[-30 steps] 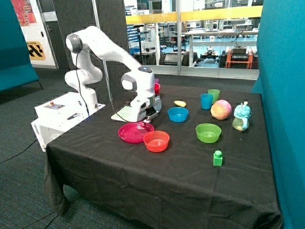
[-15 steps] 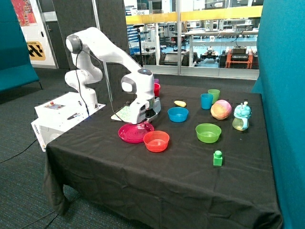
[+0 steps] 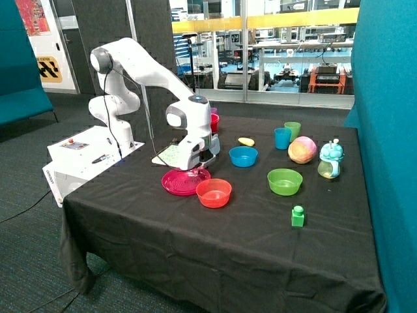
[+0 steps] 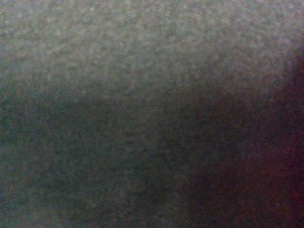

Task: Hide the teddy bear in the red bowl

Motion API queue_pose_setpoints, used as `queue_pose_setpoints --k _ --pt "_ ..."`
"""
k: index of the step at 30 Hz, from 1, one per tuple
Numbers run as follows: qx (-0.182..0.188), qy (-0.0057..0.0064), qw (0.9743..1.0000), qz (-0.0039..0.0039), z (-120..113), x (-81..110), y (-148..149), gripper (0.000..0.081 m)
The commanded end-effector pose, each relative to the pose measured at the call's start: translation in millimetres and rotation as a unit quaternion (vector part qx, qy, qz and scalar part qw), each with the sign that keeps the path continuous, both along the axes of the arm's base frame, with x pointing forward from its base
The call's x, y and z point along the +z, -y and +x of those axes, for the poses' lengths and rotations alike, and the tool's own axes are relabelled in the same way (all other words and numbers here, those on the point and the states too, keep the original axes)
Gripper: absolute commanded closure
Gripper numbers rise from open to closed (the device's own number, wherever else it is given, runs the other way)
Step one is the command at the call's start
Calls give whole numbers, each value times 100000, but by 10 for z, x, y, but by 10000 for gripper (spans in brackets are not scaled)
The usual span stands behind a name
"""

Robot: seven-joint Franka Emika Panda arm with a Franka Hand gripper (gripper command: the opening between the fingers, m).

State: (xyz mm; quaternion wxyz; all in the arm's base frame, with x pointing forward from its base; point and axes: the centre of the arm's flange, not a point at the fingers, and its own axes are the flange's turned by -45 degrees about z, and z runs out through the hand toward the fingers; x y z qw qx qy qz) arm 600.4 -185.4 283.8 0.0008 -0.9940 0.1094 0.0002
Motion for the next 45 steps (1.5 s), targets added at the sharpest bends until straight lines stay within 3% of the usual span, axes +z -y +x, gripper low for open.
queue_pose_setpoints --k 1,6,10,13,45 --pt "766 16 99997 -81 16 -23 -59 441" --pt "1038 17 99995 -81 18 -34 -93 478" --pt "1066 17 99994 -81 5 -47 -102 721" --pt "1312 17 99991 -81 -3 -59 -109 797" --pt "1654 17 99986 -81 -77 -51 -122 808"
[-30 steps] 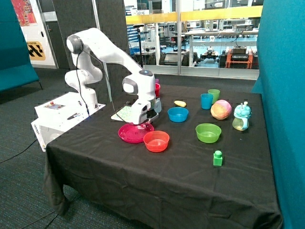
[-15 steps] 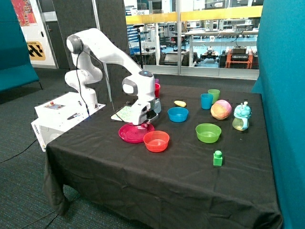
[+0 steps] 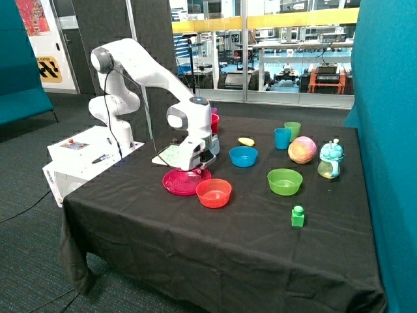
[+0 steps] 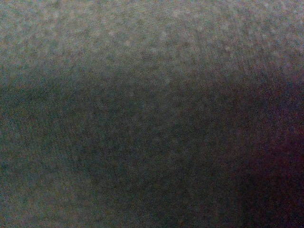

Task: Hide the teddy bear in the red bowl

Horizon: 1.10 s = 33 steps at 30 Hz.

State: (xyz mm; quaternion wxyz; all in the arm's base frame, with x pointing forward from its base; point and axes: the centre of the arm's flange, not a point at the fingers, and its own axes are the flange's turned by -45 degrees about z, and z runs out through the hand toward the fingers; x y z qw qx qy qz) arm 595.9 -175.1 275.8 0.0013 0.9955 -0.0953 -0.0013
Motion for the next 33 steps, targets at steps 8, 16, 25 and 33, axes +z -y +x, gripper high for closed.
queue_pose_setpoints --k 8,16,25,33 --pt "88 140 100000 120 -85 79 7 808" --pt "139 140 100000 120 -117 151 19 808" --pt "832 139 99996 121 -114 442 1 808" --pt "1839 138 99983 122 -119 658 -41 808"
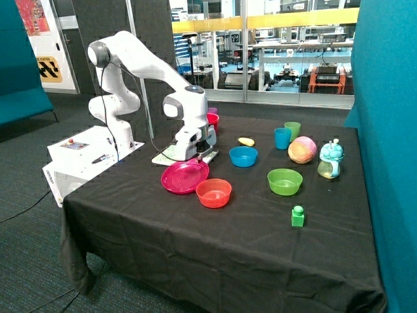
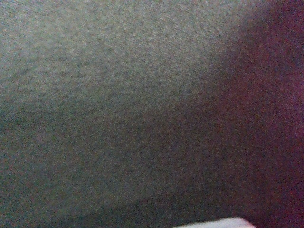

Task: Hide the teddy bear in the red bowl

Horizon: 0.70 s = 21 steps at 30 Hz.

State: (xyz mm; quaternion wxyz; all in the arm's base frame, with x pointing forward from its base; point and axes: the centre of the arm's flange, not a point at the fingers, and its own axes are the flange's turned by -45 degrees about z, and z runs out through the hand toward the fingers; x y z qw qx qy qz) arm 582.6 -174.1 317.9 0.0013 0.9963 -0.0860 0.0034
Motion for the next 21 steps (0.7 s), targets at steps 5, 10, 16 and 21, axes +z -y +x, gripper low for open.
queue_pose_setpoints --k 5,10,16,21 --pt "1658 -333 99986 158 -8 358 -78 808" --pt "2590 -334 99966 155 -40 512 -141 808" --pt "3626 -336 99934 151 -74 636 -213 808" --pt "6436 -340 99792 142 -158 760 -371 808"
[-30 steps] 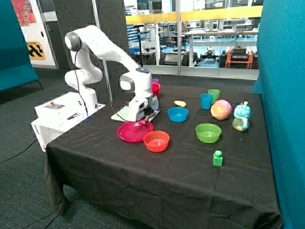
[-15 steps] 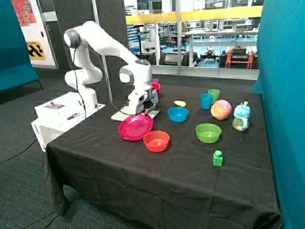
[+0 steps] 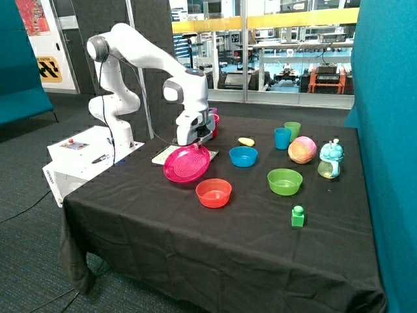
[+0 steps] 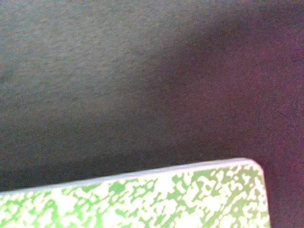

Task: Hide the teddy bear in the red bowl

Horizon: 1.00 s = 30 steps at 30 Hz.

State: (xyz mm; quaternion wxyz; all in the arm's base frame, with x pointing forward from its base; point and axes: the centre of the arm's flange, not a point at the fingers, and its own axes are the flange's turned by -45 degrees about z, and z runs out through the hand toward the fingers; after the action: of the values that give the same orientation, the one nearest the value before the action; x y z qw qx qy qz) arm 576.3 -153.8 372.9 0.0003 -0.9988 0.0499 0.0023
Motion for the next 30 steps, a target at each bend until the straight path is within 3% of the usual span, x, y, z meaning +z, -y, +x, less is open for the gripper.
queue_pose_setpoints --k 1,8,11,21,30 --pt "4312 226 99907 -33 -131 243 -245 808" --pt "9160 227 99579 -22 -263 346 -629 808" --pt "12050 228 99271 -15 -315 367 -844 808" --pt "15672 228 98764 -7 -423 376 -1297 808" --pt "21395 228 97684 7 -509 508 -1814 808"
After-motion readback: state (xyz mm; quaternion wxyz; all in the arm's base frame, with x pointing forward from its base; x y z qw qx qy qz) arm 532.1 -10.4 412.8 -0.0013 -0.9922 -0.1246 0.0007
